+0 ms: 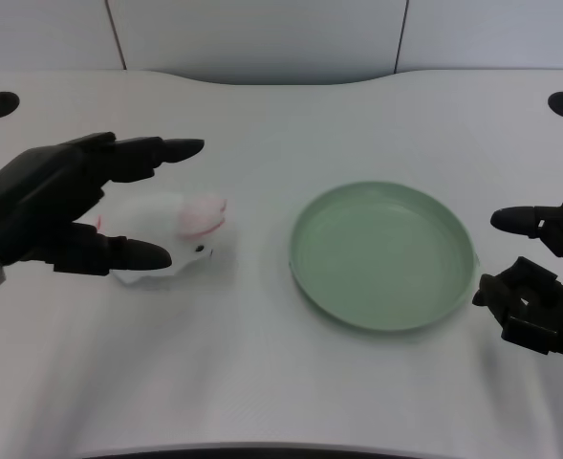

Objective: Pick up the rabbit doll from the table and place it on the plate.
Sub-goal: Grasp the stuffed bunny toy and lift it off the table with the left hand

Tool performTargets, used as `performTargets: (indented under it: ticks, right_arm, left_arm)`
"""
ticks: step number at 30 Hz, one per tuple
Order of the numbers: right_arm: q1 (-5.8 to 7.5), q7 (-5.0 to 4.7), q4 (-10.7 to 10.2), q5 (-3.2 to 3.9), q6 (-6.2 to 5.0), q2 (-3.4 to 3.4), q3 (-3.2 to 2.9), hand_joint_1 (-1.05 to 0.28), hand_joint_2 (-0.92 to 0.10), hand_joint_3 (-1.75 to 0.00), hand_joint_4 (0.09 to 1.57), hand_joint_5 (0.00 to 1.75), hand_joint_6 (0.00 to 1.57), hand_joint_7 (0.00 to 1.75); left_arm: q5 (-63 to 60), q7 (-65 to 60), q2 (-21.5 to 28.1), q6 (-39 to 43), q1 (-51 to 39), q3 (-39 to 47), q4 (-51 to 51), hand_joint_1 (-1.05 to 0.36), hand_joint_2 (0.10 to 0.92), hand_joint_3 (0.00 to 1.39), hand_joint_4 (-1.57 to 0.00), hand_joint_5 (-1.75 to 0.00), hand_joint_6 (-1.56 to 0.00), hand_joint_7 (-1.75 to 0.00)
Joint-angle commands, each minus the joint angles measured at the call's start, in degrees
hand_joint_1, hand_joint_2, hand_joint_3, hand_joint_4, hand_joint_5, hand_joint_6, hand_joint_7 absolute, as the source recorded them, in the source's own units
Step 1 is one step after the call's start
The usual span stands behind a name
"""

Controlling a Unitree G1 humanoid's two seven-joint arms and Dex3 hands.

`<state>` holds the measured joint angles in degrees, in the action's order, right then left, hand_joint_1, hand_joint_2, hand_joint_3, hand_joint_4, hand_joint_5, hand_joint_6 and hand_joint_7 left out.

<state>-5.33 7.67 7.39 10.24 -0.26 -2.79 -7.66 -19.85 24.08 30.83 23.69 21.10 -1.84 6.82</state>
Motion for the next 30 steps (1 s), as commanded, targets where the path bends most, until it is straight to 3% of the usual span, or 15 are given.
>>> performTargets:
  ticks: [1,4,10,13,16,19,21,23,30]
  right_arm:
    - [0.26,-0.26,-0.59,-0.02,0.47,-0.48,-0.28,0.22,-0.54,-0.98,0.72,1.45,0.49,1.28]
    - [0.06,0.2,0.53,-0.18,-0.66,-0.9,-0.52,0.2,-0.52,-0.98,0.75,1.44,0.5,1.29]
    - [0.39,-0.09,-0.63,-0.25,0.23,-0.96,-0.57,0.19,-0.53,-0.98,0.74,1.43,0.5,1.27]
    - [0.46,0.12,-0.82,0.66,0.73,-0.67,-0.96,0.18,-0.53,-0.98,0.74,1.44,0.5,1.28]
    - [1.28,0.05,-2.13,0.43,0.98,-0.82,-0.9,0.18,-0.52,-0.98,0.75,1.45,0.5,1.28]
    - [1.33,0.4,-1.65,0.41,0.43,-0.97,-1.02,0.16,-0.5,-0.98,0.75,1.45,0.5,1.29]
    - [1.63,0.46,-1.62,-0.08,0.22,-1.26,-0.94,0.13,-0.5,-0.96,0.75,1.43,0.5,1.29]
    - [2.09,0.45,-2.5,-0.21,0.56,-1.31,-0.82,0.12,-0.5,-0.95,0.75,1.42,0.5,1.28]
    - [2.31,0.43,-3.06,-0.19,0.88,-1.28,-0.77,0.13,-0.51,-0.94,0.75,1.42,0.5,1.27]
  left_arm:
    - [-7.99,-2.03,2.99,-0.95,8.14,-3.29,3.43,-0.82,0.921,0.09,-0.01,-0.14,-0.09,-0.01]
    - [-10.4,-1.29,2.39,-2.77,13.28,-5.96,7.92,-0.85,0.921,0.09,0.0,-0.12,-0.09,-0.02]
    - [-11.18,-1.0,1.65,-3.87,19.07,-10.02,15.33,-0.88,0.921,0.1,0.0,-0.15,-0.1,-0.02]
    - [-12.55,-0.71,1.04,-5.01,21.81,-12.42,18.83,-0.9,0.921,0.11,0.0,-0.14,-0.09,-0.02]
    - [-15.58,1.22,-3.12,-8.2,27.96,-17.87,31.47,-0.89,0.921,0.1,0.0,-0.11,-0.08,-0.01]
    - [-16.01,0.93,-4.81,-8.25,30.89,-20.0,38.22,-0.89,0.921,0.1,0.0,-0.1,-0.09,-0.02]
    - [-17.32,0.82,-6.9,-9.12,33.42,-22.31,44.38,-0.9,0.921,0.1,0.0,-0.11,-0.09,-0.02]
    - [-18.5,1.63,-9.1,-10.62,36.12,-24.6,50.25,-0.91,0.921,0.1,0.0,-0.12,-0.09,-0.02]
    - [-18.24,0.8,-10.29,-9.86,38.71,-26.35,55.62,-0.92,0.921,0.1,0.0,-0.12,-0.09,-0.02]
